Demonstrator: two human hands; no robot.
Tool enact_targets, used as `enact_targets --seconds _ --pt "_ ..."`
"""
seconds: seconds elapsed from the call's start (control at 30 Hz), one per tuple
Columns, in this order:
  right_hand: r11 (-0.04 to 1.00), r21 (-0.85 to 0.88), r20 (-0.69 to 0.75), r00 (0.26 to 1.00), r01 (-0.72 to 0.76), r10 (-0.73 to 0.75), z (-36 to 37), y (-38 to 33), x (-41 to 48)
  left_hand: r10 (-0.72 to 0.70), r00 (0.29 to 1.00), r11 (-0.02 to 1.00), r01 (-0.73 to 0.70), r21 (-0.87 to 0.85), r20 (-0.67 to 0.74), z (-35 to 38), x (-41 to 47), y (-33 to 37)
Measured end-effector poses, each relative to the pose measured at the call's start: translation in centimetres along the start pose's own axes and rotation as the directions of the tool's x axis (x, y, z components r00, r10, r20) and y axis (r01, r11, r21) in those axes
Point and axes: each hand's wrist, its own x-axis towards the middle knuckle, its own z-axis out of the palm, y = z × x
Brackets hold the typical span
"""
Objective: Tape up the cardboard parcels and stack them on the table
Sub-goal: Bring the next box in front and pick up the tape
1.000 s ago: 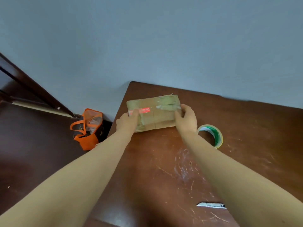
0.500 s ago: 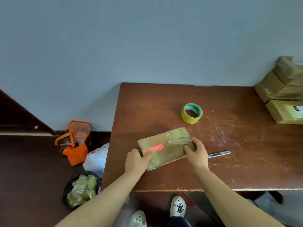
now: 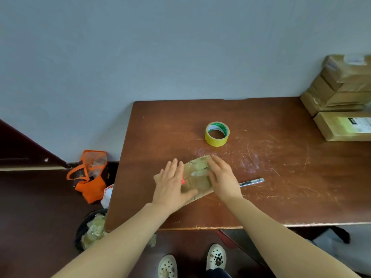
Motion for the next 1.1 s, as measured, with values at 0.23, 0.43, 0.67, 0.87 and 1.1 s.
enact_targets --seconds 0.23,0.43,0.67,0.87,1.1 --pt "0.910 -0.339 0.265 0.952 0.240 -0.152 0.4 1.5 0.6 0.143 0.978 0.978 -0.163 0.127 0.154 2.1 2.1 2.2" --pt "0.997 0.001 0.198 0.977 0.082 -0.081 -0.8 1.5 1.1 0.187 0.978 0.969 -0.198 0.145 0.088 2.5 2.2 1.7" --pt "0.972 -0.178 -0.053 0.988 -0.150 0.143 0.1 -0.5 0.4 0.097 0.983 0.988 -0.114 0.104 0.156 1.4 4.7 0.4" --pt "0.895 0.043 -0.070 0.892 -0.444 0.446 0.1 -2.1 1.9 0.133 0.980 0.986 -0.147 0.084 0.149 1.9 5.1 -0.1" --pt "0.873 0.078 -0.057 0.872 -0.482 0.487 0.8 -2.8 2.8 0.109 0.993 0.990 -0.104 -0.097 0.049 1.8 5.7 -0.3"
